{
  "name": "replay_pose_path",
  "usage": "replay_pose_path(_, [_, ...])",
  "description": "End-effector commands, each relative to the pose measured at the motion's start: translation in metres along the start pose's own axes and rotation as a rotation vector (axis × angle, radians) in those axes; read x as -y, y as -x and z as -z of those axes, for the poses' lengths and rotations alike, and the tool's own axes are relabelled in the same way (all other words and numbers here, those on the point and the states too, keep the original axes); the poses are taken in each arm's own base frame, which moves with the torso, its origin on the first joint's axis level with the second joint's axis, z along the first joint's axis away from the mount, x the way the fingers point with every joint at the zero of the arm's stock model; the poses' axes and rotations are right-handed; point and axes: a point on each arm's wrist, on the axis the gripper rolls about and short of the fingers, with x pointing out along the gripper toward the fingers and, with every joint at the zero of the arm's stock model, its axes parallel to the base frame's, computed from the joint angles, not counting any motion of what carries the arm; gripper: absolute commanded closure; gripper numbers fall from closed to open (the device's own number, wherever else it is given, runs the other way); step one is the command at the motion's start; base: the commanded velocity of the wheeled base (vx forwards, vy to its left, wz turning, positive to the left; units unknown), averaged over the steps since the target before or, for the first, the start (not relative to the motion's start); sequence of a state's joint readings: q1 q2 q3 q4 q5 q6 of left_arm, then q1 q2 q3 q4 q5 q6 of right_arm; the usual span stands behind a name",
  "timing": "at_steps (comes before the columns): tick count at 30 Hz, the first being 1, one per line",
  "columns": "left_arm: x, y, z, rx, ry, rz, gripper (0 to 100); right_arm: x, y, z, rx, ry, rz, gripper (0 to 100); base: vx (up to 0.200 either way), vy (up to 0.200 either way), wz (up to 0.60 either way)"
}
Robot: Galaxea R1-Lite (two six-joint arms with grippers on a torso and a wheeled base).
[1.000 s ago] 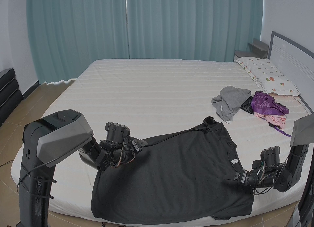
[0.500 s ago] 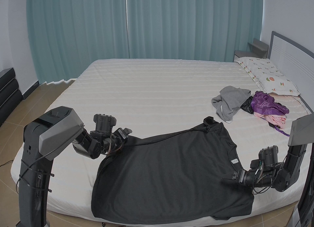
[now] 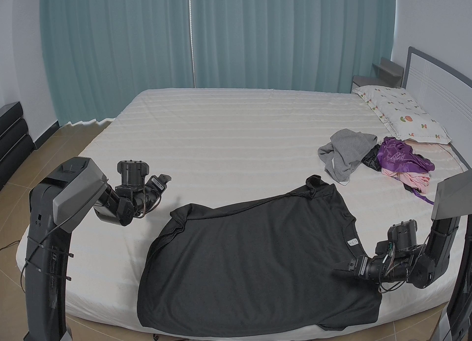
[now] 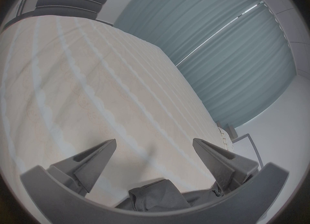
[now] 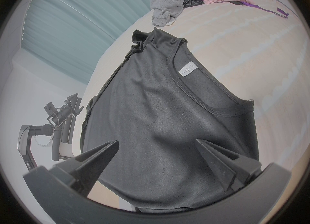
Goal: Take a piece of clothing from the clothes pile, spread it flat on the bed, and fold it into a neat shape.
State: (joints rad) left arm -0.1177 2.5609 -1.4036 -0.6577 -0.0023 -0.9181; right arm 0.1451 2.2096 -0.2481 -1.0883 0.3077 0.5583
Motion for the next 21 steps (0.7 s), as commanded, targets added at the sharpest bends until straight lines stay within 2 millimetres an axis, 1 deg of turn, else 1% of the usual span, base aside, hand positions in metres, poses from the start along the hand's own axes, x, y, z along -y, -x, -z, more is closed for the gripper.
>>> replay_pose_path(1, [-0.001, 0.000, 0.002, -0.006, 0.000, -0.004, 0, 0.001, 0.000, 0.001, -0.005, -0.001, 0.002, 0, 0.000, 0.000, 0.00])
replay_pose_path(4, [-0.002, 0.002, 0.010, -0.033, -0.009, -0.014, 0, 0.001, 0.000, 0.001, -0.007, -0.002, 0.003, 0, 0.000, 0.000, 0.00])
replay_pose_path(5, [-0.002, 0.002, 0.010, -0.033, -0.009, -0.014, 0, 0.001, 0.000, 0.001, -0.007, -0.002, 0.003, 0, 0.000, 0.000, 0.00])
replay_pose_path(7, [-0.003, 0.004, 0.022, -0.069, -0.021, -0.022, 0, 0.001, 0.000, 0.001, -0.005, -0.001, 0.002, 0, 0.000, 0.000, 0.00])
replay_pose_path(8, [-0.003, 0.004, 0.022, -0.069, -0.021, -0.022, 0, 0.001, 0.000, 0.001, -0.005, -0.001, 0.002, 0, 0.000, 0.000, 0.00])
replay_pose_path(15, [0.005, 0.010, 0.044, -0.122, -0.050, -0.014, 0, 0.000, 0.000, 0.001, -0.006, 0.000, 0.001, 0, 0.000, 0.000, 0.00])
replay_pose_path(21, [0.003, 0.009, 0.050, -0.135, -0.095, -0.015, 0, 0.000, 0.000, 0.001, -0.006, 0.000, 0.001, 0, 0.000, 0.000, 0.00])
